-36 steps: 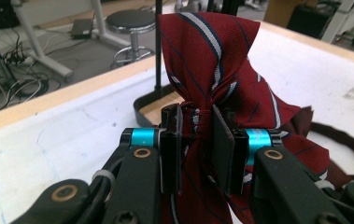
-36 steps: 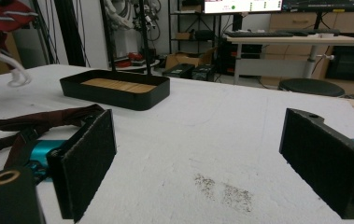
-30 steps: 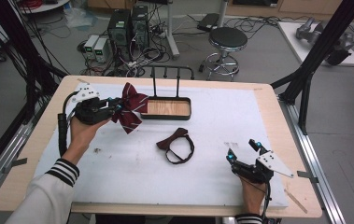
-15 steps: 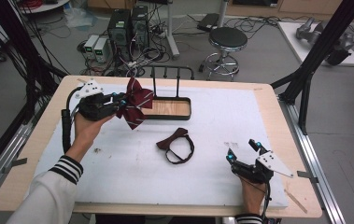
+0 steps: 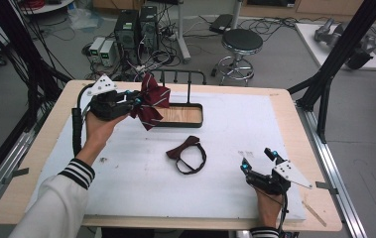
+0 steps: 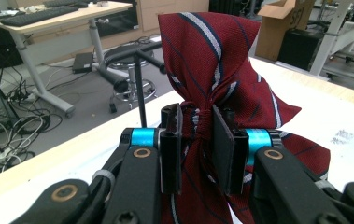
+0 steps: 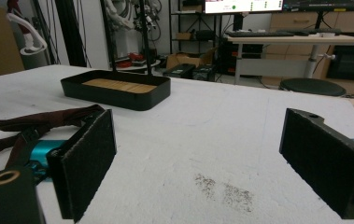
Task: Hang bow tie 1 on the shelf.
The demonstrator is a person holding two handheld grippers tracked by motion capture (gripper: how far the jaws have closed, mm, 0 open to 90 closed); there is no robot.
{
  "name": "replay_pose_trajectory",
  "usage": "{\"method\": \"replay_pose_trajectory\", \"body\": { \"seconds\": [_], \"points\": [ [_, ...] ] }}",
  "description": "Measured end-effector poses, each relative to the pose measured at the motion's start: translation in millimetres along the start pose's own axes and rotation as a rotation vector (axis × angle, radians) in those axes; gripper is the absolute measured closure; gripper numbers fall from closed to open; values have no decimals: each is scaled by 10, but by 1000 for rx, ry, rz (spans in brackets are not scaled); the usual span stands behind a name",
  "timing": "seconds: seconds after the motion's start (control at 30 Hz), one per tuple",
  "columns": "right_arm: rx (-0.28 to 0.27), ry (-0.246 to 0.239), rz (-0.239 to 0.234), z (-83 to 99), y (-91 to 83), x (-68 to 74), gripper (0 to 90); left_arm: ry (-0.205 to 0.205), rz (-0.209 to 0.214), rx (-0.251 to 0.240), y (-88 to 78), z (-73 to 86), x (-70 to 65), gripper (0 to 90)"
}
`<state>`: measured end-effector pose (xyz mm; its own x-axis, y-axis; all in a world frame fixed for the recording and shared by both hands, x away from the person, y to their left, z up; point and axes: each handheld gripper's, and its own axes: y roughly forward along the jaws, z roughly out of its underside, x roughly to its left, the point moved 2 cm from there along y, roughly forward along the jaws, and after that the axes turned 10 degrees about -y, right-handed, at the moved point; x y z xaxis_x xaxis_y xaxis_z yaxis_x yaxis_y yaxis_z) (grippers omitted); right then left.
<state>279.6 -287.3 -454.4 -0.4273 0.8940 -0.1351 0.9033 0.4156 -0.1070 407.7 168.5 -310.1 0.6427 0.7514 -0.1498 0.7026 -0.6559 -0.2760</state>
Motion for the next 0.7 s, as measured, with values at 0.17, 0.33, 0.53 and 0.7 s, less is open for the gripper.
{"method": "replay_pose_trajectory", "body": {
  "seconds": [0.17, 0.33, 0.53, 0.7],
  "points": [
    [2, -3, -2, 0, 1, 4, 100, 2, 0, -3, 63, -55, -15, 737],
    [-1, -6, 0, 0, 2, -1, 100, 7, -12, -4, 115, -109, -11, 738],
    [-3, -3, 2, 0, 3, -6, 100, 8, -25, -3, 167, -192, 10, 738],
    [1, -1, 0, 1, 0, -1, 100, 7, -34, -1, 232, -215, 19, 737]
  ]
}}
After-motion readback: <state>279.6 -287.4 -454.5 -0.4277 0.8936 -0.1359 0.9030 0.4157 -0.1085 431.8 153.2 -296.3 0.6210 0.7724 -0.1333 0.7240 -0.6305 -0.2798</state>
